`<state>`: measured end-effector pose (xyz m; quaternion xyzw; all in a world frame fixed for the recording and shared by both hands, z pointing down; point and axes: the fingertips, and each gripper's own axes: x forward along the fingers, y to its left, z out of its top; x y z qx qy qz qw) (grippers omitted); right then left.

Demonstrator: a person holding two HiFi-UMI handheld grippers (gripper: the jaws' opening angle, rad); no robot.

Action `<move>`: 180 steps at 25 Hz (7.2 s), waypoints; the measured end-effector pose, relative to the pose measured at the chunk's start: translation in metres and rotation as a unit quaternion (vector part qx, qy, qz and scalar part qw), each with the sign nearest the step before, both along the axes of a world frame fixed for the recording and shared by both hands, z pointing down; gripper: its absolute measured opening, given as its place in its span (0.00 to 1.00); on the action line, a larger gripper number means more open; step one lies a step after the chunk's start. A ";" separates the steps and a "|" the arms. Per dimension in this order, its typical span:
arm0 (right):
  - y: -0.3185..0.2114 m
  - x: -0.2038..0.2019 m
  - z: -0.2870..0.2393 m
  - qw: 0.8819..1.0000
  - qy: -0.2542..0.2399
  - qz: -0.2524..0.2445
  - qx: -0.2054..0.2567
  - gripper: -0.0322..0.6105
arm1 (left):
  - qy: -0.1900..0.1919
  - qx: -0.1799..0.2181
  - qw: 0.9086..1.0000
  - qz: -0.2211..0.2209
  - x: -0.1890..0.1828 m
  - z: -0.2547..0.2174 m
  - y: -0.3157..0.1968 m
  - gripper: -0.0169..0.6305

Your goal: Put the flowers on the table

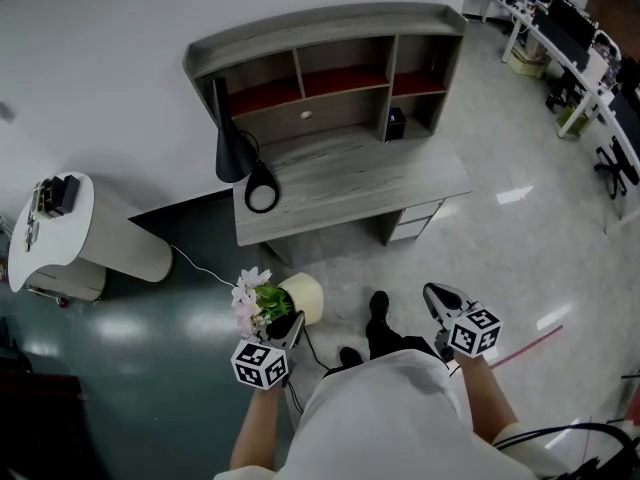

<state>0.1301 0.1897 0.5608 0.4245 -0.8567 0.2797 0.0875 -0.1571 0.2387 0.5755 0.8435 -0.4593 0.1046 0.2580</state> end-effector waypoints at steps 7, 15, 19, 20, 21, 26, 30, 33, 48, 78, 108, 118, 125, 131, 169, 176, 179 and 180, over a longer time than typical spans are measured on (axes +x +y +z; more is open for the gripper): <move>-0.033 -0.009 0.002 1.000 -0.007 -0.016 -0.001 0.08 | -0.001 -0.009 1.000 -0.004 0.009 0.004 -0.018 0.12; -0.074 -0.008 0.005 1.000 -0.007 -0.025 -0.009 0.08 | -0.003 -0.014 1.000 -0.011 0.009 0.006 -0.056 0.12; -0.096 -0.007 0.008 0.999 -0.005 -0.030 -0.013 0.08 | -0.003 -0.014 1.000 -0.013 0.010 0.005 -0.078 0.12; -0.103 -0.007 0.008 0.999 -0.006 -0.031 -0.014 0.08 | -0.003 -0.014 1.000 -0.013 0.011 0.005 -0.083 0.12; -0.109 -0.007 0.008 0.999 -0.007 -0.032 -0.014 0.08 | -0.003 -0.015 1.000 -0.013 0.012 0.005 -0.089 0.12; -0.144 -0.007 0.007 0.999 -0.011 -0.041 -0.016 0.08 | -0.007 -0.014 1.000 -0.015 0.015 0.004 -0.116 0.12; -0.168 -0.004 0.009 0.998 -0.013 -0.051 -0.022 0.08 | -0.010 -0.018 1.000 -0.020 0.019 0.004 -0.138 0.12; -0.188 0.004 0.012 0.998 -0.013 -0.054 -0.028 0.08 | -0.015 -0.016 1.000 -0.017 0.028 0.004 -0.154 0.12; -0.256 0.049 0.029 0.996 -0.034 -0.067 -0.046 0.08 | -0.048 -0.022 0.999 0.014 0.094 0.011 -0.219 0.12; -0.350 -0.006 0.037 0.994 -0.041 -0.038 -0.089 0.08 | -0.227 -0.044 0.956 0.178 0.042 0.074 -0.367 0.12; -0.406 -0.067 0.061 0.991 -0.030 0.053 -0.119 0.08 | -0.390 -0.071 0.872 0.287 -0.003 0.207 -0.531 0.12; -0.415 -0.050 0.076 0.987 -0.033 0.057 -0.143 0.08 | -0.437 -0.084 0.852 0.277 -0.025 0.236 -0.568 0.12; -0.431 -0.043 0.078 0.987 -0.029 0.042 -0.150 0.08 | -0.454 -0.086 0.843 0.275 -0.028 0.253 -0.591 0.12; -0.439 -0.031 0.081 0.987 -0.023 0.043 -0.156 0.08 | -0.473 -0.064 0.835 0.275 -0.031 0.259 -0.614 0.12; -0.414 -0.050 0.048 0.995 -0.009 0.027 -0.100 0.08 | -0.518 0.039 0.829 0.208 -0.023 0.204 -0.601 0.13; -0.397 -0.061 0.037 0.997 -0.010 0.023 -0.079 0.08 | -0.472 0.047 0.866 0.156 -0.024 0.172 -0.575 0.05; -0.387 -0.066 0.039 0.997 -0.009 0.013 -0.081 0.08 | -0.438 0.043 0.888 0.133 -0.020 0.156 -0.560 0.04; -0.385 -0.069 0.040 0.997 -0.008 0.008 -0.081 0.08 | -0.424 0.041 0.896 0.125 -0.019 0.151 -0.555 0.04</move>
